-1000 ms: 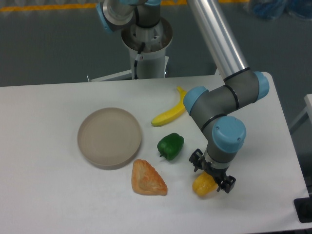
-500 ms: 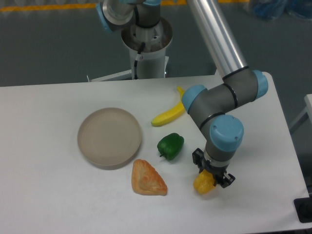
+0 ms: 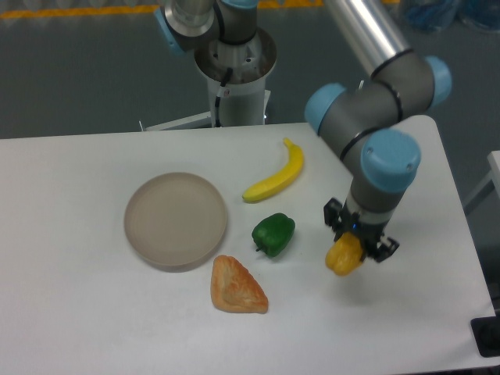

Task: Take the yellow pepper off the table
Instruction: 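Lift the held yellow pepper up off the table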

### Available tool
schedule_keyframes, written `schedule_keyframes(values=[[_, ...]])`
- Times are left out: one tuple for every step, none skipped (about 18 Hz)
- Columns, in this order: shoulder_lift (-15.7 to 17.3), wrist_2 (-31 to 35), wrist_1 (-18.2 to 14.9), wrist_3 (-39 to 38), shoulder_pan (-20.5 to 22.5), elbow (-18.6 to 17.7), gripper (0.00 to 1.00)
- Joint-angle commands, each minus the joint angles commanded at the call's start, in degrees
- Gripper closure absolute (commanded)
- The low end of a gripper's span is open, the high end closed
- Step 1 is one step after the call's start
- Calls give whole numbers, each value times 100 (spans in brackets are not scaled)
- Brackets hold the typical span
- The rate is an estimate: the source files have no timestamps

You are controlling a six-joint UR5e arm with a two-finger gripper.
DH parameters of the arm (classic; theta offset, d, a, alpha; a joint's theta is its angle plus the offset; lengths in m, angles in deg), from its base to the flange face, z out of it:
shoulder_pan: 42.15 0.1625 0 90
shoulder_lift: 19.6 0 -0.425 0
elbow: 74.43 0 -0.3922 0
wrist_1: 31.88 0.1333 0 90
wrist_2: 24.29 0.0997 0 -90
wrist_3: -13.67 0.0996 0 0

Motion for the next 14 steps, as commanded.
schedule_keyframes(values=[[62, -26, -98, 80, 88, 0, 85], [80, -35, -99, 133, 115, -17, 85], [80, -96, -99, 195, 132, -26, 85], [80, -201, -99, 248, 167, -26, 85], [89, -281, -99, 448, 211, -26, 84], [89, -290, -108, 659, 238, -35, 84], [106, -290, -108, 887, 299, -70, 84], [167, -282, -99, 1072, 343, -131, 83], [238, -273, -99, 1205, 387, -202, 83], [308, -247, -90, 1293, 431, -254, 81], [317, -229, -82, 1303, 440, -255, 81], [309, -220, -73, 1303, 440, -255, 81], [300, -211, -64, 1303, 440, -246, 81], [291, -211, -64, 1303, 440, -246, 80]])
